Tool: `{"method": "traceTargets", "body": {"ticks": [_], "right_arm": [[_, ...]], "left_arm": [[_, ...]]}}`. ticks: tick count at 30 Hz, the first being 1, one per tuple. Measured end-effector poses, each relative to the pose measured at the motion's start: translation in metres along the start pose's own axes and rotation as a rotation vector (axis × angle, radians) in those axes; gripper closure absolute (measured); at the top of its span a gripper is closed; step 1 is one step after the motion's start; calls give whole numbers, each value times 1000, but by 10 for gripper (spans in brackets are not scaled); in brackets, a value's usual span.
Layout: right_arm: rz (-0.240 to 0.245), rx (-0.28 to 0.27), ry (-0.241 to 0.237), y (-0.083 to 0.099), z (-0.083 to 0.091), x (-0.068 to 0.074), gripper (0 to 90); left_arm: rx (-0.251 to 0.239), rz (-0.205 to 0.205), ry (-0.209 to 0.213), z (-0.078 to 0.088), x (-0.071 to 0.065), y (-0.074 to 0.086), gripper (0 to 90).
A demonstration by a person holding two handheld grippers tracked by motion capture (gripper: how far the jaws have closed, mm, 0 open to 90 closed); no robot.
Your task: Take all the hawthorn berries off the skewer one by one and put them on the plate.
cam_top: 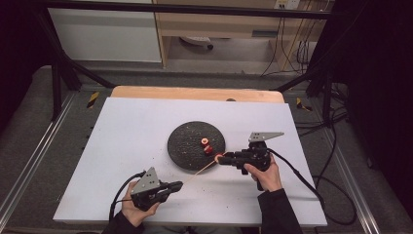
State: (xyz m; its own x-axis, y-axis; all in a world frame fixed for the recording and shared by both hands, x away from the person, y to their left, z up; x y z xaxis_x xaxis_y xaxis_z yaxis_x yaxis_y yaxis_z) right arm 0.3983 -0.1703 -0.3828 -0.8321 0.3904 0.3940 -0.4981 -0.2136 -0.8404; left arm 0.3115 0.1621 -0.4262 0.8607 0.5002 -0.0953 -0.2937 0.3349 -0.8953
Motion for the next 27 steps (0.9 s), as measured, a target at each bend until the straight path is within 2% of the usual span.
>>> {"method": "traceTargets", "body": {"ticks": [6,9,17,19,27], "right_arm": [[-12,-1,10,-8,1,-8,708],[-22,-10,30,-12,4,-13,710],[-16,-27,152,-26,18,-23,711],[-1,-14,185,-28,16,-23,710],[25,-2,222,-39,-12,-20,711]], "left_arm": [[-4,5,-13,6,4,3,881],[3,5,-25,10,8,5,882],[-6,44,-75,22,19,11,882],[-9,53,-90,25,22,10,881],[-24,102,-161,33,34,11,881]]}}
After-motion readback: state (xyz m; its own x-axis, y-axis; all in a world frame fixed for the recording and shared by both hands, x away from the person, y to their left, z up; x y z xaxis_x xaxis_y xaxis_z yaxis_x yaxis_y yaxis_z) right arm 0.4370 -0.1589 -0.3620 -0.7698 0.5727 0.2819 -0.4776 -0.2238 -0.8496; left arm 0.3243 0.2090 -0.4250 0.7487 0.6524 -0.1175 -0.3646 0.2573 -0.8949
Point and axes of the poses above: each handheld gripper's, and its own axes: z roughly backward along the jaws, y roughly out of its underside, x roughly to its left, the point moved 1 cm from there along -z, roughly forward along the jaws, and after that the axes turned 3 degrees about z, right-handed, at the moved point
